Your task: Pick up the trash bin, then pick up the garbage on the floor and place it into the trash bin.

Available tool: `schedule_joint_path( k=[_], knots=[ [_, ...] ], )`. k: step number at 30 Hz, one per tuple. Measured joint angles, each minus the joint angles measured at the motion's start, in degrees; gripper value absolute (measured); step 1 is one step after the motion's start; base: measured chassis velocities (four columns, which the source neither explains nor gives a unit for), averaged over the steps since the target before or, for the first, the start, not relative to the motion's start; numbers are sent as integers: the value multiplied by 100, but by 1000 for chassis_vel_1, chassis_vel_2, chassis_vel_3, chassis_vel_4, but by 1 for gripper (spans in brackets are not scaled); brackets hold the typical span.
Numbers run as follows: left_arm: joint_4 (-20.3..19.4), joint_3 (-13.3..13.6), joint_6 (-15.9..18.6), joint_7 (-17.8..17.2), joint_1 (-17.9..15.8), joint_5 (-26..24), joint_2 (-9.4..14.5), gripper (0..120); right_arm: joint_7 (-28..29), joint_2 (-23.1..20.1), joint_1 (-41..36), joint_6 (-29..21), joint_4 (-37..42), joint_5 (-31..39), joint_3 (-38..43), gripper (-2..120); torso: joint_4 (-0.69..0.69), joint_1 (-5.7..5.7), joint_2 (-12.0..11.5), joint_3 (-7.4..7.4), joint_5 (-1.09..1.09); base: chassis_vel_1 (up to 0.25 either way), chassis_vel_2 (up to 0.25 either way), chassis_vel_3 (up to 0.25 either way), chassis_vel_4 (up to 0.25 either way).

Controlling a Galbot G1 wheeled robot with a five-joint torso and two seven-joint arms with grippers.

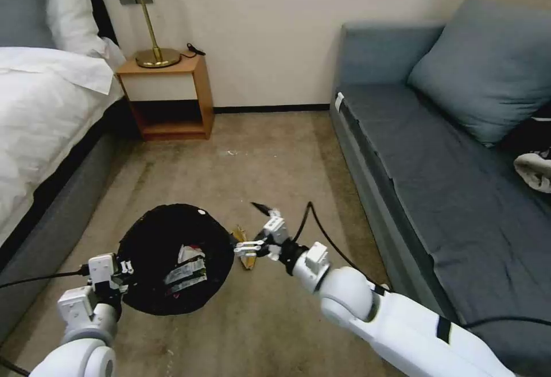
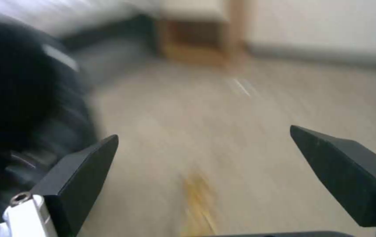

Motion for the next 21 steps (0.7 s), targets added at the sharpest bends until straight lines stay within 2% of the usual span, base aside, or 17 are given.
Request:
schedule_joint_path(
  k=[1,2,3,5,6,7,9,10,11,14,18,21],
  knots=[
    [20,-9,-17,-2,-12,18,16,3,253,-21,-66,-156,37,206,39,100,-2,0,0,0,0,0,0,0,0],
    [71,-29,-51,-9,-37,51,61,3,782,-60,-243,-459,96,790,185,100,-1,0,0,0,0,0,0,0,0],
    [71,-29,-51,-9,-37,51,61,3,782,-60,-243,-459,96,790,185,100,-1,0,0,0,0,0,0,0,0],
    [106,-50,-75,-17,-49,63,112,3,1305,-73,-501,-776,124,1488,505,100,0,0,0,0,0,0,0,0,0],
    [113,-58,-96,-22,-49,66,133,3,1750,-40,-652,-951,151,1926,713,100,-1,0,0,0,0,0,0,0,0],
    [113,-58,-96,-22,-49,66,133,3,1750,-40,-652,-951,151,1926,713,100,-1,0,0,0,0,0,0,0,0],
    [113,-57,-118,-22,-45,67,142,3,2267,82,-772,-1084,161,2324,928,100,-1,0,0,0,0,0,0,0,0],
    [97,-57,-134,-23,-40,68,143,3,2756,310,-866,-1156,150,2739,1221,100,-1,0,0,0,-1,0,0,0,0],
    [97,-57,-134,-23,-40,68,143,3,2756,310,-866,-1156,150,2739,1221,100,-1,0,0,0,-1,0,0,0,0],
    [44,-51,-158,-24,-39,69,138,3,3407,894,-987,-1221,-30,3249,1941,100,1,0,-1,0,1,0,0,0,0],
    [25,-51,-169,-25,-36,63,137,3,3667,1109,-1022,-1221,-172,3358,2218,100,1,0,-1,0,-1,0,0,0,0],
    [9,-66,-174,-27,-36,-3,155,3,4001,1417,-1124,-1177,-657,3447,2659,100,0,0,-1,0,0,0,0,0,0]
  ],
)
